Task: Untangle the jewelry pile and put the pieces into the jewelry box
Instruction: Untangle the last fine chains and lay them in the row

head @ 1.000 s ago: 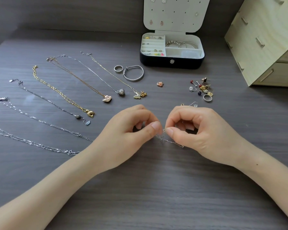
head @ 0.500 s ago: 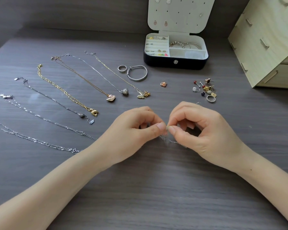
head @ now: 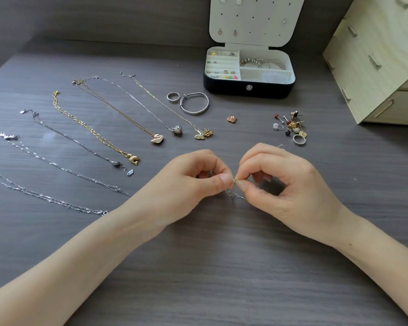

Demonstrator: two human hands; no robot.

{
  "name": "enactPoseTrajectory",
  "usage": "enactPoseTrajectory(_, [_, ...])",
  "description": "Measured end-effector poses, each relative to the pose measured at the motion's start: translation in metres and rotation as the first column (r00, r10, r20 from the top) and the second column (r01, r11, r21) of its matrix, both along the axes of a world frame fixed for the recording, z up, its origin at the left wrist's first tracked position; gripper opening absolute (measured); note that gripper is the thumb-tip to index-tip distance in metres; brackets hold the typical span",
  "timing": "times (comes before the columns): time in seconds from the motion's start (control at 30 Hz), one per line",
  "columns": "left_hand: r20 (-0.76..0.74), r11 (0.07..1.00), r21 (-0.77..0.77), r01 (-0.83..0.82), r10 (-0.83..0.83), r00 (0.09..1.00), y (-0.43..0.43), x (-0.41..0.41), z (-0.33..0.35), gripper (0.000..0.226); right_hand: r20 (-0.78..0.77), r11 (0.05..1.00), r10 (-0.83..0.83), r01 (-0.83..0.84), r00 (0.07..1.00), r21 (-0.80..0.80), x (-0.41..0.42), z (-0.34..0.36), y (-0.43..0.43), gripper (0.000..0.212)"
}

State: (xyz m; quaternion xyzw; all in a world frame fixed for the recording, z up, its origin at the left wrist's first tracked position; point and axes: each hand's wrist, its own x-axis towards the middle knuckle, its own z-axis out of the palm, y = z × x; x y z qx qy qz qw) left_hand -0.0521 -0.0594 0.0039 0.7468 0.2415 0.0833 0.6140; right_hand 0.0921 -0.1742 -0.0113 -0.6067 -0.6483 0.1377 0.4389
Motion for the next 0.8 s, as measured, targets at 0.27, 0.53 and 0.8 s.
enactPoseTrajectory(0.27, [-0.012, 1.0, -0.02, 0.001, -0.001, 1.0, 0.0007, -0.002, 0.0026, 0.013, 0.105, 0.996, -0.069, 0.075, 0.992, -0.057, 0.0012, 0.0012, -0.0027, 0.019])
enactPoseTrajectory(0.53, [0.006, 0.998, -0.064, 0.015, -0.015, 1.0, 0.0002, -0.0014, 0.0046, 0.01, 0.124, 0.992, -0.066, 0.078, 0.99, -0.097, 0.0, -0.0017, 0.0003, 0.021])
enactPoseTrajectory(0.8, [-0.023, 0.999, -0.051, -0.006, 0.005, 1.0, 0.001, -0.0007, 0.0025, 0.011, -0.061, 0.993, -0.05, 0.043, 0.997, -0.107, 0.0039, 0.0032, -0.0035, 0.014])
